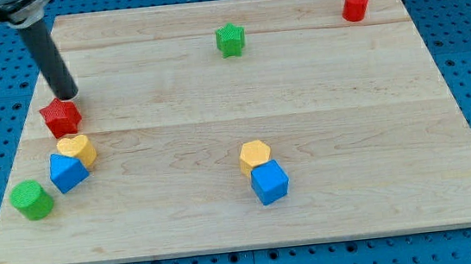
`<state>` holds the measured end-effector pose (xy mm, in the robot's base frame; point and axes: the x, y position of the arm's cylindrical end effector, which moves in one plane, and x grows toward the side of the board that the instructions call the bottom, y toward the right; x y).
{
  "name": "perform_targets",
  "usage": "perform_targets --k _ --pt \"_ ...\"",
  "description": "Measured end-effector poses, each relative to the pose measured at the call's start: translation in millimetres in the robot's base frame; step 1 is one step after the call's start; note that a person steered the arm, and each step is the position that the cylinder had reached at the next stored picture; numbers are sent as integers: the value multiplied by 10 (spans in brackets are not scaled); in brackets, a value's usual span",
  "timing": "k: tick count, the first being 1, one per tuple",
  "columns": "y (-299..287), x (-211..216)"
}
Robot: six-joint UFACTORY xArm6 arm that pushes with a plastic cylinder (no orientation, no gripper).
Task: Push green star into red star
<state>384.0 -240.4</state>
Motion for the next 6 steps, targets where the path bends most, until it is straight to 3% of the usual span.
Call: perform_targets --k 4,6 --pt "402 757" --pt "1569 356"
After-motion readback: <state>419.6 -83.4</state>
